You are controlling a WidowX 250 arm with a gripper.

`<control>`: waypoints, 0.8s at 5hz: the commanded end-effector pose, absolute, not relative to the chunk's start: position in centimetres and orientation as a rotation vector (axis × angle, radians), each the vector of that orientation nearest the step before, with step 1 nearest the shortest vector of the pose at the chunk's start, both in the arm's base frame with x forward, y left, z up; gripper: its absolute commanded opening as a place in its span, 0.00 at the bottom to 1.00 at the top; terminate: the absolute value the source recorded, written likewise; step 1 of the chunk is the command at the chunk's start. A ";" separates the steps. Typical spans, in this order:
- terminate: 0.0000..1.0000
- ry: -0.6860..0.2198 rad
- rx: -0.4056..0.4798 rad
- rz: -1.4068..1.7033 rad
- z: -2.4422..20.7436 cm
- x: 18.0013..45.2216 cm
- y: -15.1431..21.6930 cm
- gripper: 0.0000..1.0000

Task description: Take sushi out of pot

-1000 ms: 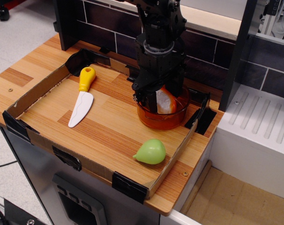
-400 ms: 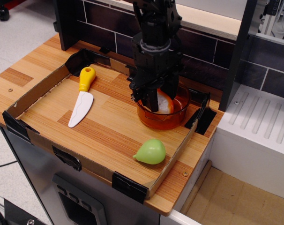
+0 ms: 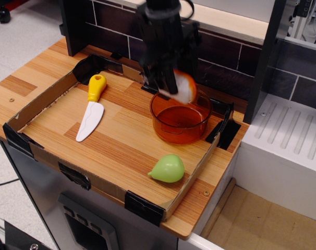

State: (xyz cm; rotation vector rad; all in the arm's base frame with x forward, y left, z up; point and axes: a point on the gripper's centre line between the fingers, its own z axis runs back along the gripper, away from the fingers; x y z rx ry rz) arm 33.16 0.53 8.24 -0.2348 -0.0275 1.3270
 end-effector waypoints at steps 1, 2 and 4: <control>0.00 -0.032 -0.316 1.283 12.7 31.6 3.0 0.00; 0.00 -0.014 -0.274 1.205 12.0 28.8 3.9 0.00; 0.00 -0.031 -0.132 1.129 8.1 26.0 5.5 0.00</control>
